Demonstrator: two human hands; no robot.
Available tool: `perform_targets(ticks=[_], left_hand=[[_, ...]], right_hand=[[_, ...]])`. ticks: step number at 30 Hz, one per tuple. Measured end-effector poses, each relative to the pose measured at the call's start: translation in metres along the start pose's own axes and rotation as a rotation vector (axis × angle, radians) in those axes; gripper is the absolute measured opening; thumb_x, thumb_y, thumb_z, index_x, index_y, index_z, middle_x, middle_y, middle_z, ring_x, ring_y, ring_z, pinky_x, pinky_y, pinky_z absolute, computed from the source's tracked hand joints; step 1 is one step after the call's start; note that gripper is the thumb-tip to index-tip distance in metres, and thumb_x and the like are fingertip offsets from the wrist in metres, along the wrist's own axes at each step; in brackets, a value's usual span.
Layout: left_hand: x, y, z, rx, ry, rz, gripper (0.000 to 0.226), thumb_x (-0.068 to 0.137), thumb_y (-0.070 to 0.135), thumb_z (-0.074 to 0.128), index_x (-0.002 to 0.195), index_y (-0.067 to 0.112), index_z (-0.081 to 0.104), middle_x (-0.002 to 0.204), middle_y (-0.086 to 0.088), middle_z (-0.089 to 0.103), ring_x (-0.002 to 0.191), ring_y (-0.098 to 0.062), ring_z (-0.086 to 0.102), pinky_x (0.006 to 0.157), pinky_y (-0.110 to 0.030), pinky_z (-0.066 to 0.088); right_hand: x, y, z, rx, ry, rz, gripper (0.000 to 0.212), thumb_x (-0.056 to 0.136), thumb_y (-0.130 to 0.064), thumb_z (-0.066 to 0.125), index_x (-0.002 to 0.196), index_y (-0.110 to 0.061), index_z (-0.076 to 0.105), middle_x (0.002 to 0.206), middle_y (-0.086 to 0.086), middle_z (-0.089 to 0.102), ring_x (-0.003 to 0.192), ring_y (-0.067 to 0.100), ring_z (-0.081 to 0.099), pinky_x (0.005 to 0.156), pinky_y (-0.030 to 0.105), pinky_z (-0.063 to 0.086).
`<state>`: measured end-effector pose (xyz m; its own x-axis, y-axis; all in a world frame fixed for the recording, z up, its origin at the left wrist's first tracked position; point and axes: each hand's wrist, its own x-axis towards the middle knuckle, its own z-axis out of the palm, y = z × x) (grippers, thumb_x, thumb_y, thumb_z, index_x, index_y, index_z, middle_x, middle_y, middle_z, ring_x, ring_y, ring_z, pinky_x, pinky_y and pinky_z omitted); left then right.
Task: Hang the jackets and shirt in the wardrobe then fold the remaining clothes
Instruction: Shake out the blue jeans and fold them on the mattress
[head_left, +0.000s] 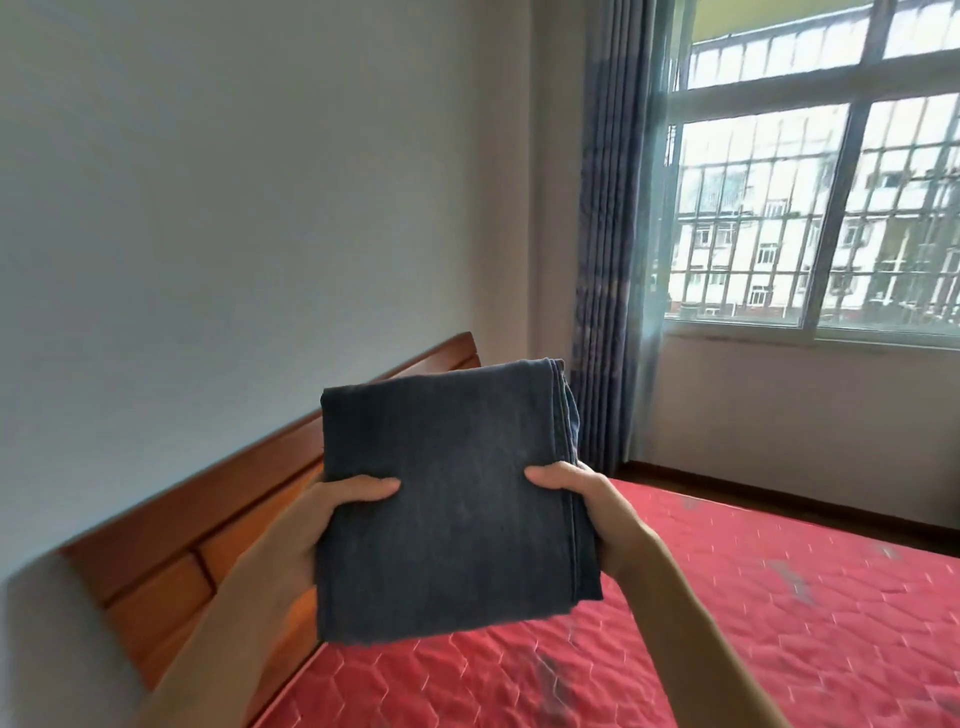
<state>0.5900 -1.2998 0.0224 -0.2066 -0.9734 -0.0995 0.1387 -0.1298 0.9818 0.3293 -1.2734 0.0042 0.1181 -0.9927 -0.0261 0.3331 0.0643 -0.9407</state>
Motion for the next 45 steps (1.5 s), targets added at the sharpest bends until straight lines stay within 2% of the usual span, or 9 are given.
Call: perform_targets(ticks=[8,13,19,27,30,31,33,36,45], left_hand=[[-0.059,0.018,-0.026,-0.207,0.333,0.127,0.009,0.066,0.017,0.076,0.071,0.010,0.080,0.079,-0.014,0.075,0.062,-0.024,0.072,0.063,-0.034,0.055],[-0.121,0.012,-0.075,-0.225,0.589,0.118,0.043,0.069,0.018,0.074,0.108,0.000,0.067,0.089,-0.019,0.075,0.070,-0.029,0.074,0.060,-0.035,0.058],[-0.208,0.003,-0.138,-0.257,0.926,0.095,0.045,0.072,0.026,0.074,0.108,0.000,0.072,0.101,-0.021,0.075,0.080,-0.032,0.073,0.078,-0.040,0.054],[-0.337,0.002,-0.215,-0.182,1.346,0.218,0.024,0.075,0.022,0.078,0.095,0.008,0.075,0.085,-0.010,0.078,0.068,-0.020,0.075,0.071,-0.032,0.052],[-0.385,0.011,-0.254,-0.101,1.491,0.251,0.015,0.081,0.007,0.075,0.095,0.002,0.072,0.083,-0.010,0.076,0.063,-0.013,0.072,0.055,-0.018,0.053],[-0.405,0.013,-0.263,-0.090,1.493,0.238,0.015,0.090,0.001,0.066,0.104,-0.004,0.069,0.099,-0.016,0.075,0.073,-0.018,0.073,0.056,-0.016,0.053],[-0.449,0.009,-0.283,-0.103,1.452,0.289,0.030,0.098,-0.002,0.054,0.127,-0.011,0.056,0.136,-0.025,0.056,0.111,-0.029,0.064,0.088,-0.020,0.050],[-0.496,0.009,-0.313,-0.075,1.660,0.364,0.041,0.077,0.004,0.075,0.117,0.000,0.067,0.131,-0.020,0.063,0.117,-0.028,0.063,0.113,-0.041,0.040],[-0.584,0.004,-0.362,-0.227,1.834,0.374,0.038,0.089,0.005,0.067,0.127,0.001,0.064,0.128,-0.018,0.066,0.122,-0.032,0.061,0.111,-0.047,0.041]], right_hand=[[0.047,0.005,0.050,0.058,-0.324,0.122,0.071,0.051,-0.025,0.080,0.113,0.004,0.064,0.099,0.026,0.071,0.079,0.033,0.072,0.065,0.038,0.059],[0.066,0.037,0.127,0.054,-0.539,0.202,0.057,0.061,-0.015,0.074,0.114,0.002,0.063,0.100,0.028,0.071,0.079,0.036,0.072,0.066,0.042,0.059],[0.064,0.084,0.245,-0.046,-0.760,0.300,0.053,0.066,-0.022,0.073,0.114,0.000,0.065,0.101,0.025,0.072,0.081,0.036,0.072,0.071,0.043,0.057],[0.015,0.153,0.410,-0.101,-1.076,0.437,0.059,0.066,-0.026,0.074,0.116,0.002,0.064,0.099,0.023,0.073,0.079,0.033,0.072,0.071,0.040,0.059],[-0.014,0.175,0.474,-0.082,-1.189,0.466,0.055,0.065,-0.027,0.072,0.112,0.001,0.065,0.094,0.021,0.073,0.076,0.032,0.072,0.068,0.039,0.059],[-0.024,0.182,0.495,-0.082,-1.228,0.472,0.055,0.066,-0.026,0.071,0.112,0.001,0.065,0.094,0.022,0.073,0.076,0.031,0.072,0.067,0.038,0.059],[-0.046,0.195,0.536,-0.089,-1.301,0.480,0.056,0.066,-0.026,0.071,0.114,0.002,0.064,0.096,0.022,0.073,0.077,0.032,0.072,0.065,0.038,0.059],[-0.079,0.216,0.594,-0.123,-1.372,0.473,0.052,0.070,-0.022,0.073,0.117,-0.001,0.064,0.103,0.023,0.073,0.085,0.035,0.072,0.069,0.040,0.059],[-0.139,0.278,0.718,-0.162,-1.533,0.484,0.037,0.081,-0.012,0.071,0.117,-0.005,0.065,0.103,0.014,0.075,0.097,0.033,0.072,0.090,0.048,0.057]])
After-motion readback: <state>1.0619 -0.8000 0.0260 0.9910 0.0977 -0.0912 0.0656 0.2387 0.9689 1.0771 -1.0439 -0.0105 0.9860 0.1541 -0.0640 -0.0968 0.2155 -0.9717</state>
